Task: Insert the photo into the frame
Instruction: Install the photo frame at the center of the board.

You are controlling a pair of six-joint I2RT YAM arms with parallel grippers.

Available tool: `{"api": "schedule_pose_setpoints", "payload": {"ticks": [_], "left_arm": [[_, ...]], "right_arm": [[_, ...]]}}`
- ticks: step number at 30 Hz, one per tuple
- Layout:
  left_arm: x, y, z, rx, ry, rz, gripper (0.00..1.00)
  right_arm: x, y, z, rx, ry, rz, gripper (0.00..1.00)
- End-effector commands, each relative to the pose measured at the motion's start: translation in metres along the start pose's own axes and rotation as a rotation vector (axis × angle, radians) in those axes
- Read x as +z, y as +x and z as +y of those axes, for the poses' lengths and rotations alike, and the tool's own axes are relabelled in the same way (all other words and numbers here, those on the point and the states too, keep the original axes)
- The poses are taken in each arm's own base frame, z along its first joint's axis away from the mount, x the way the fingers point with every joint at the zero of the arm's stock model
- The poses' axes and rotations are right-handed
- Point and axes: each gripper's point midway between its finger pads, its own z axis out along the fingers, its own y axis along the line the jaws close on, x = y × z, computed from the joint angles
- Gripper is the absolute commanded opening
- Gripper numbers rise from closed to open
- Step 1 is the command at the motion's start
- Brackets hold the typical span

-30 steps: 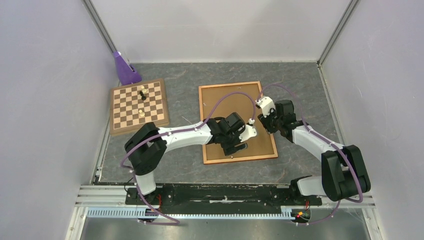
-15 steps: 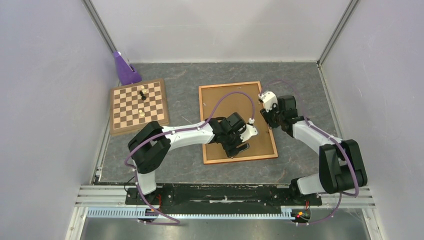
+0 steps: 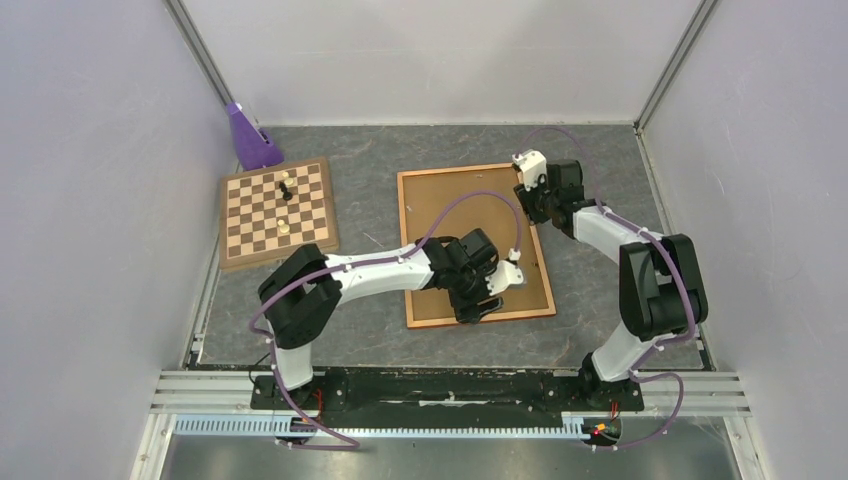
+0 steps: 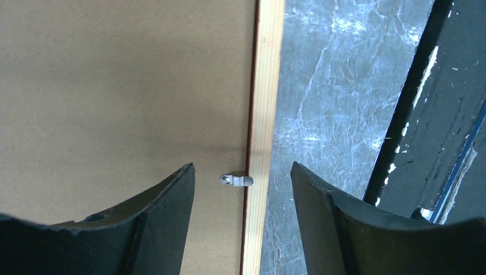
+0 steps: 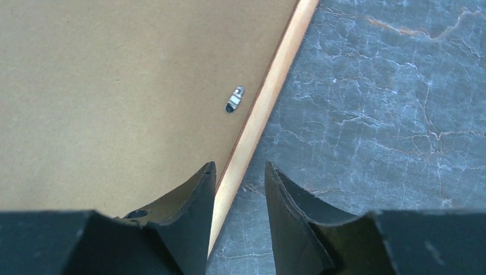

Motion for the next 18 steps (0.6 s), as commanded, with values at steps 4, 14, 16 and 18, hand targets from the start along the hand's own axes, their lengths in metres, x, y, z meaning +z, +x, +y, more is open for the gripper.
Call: {"api": "schedule_pose_setpoints", "payload": {"ticks": [4, 14, 16, 18], "left_arm": [[0.011, -0.017, -0.014, 0.144, 0.029, -0.013, 0.63], [0.001, -0.020, 0.015, 0.027, -0.116, -0.014, 0.67], [-0.018, -0.025, 0.046, -0.083, -0.218, -0.048, 0.70], [-0.040, -0.029, 0.078, -0.185, -0.323, -0.090, 0.72]], "right_arm": [[0.004, -0.017, -0.031, 0.103, 0.028, -0.044, 0.39], [0.002, -0.015, -0.038, 0.118, 0.027, -0.051, 0.39], [0.002, -0.014, -0.037, 0.129, 0.021, -0.054, 0.39], [0.001, -0.012, -0.035, 0.136, 0.018, -0.058, 0.39]]}}
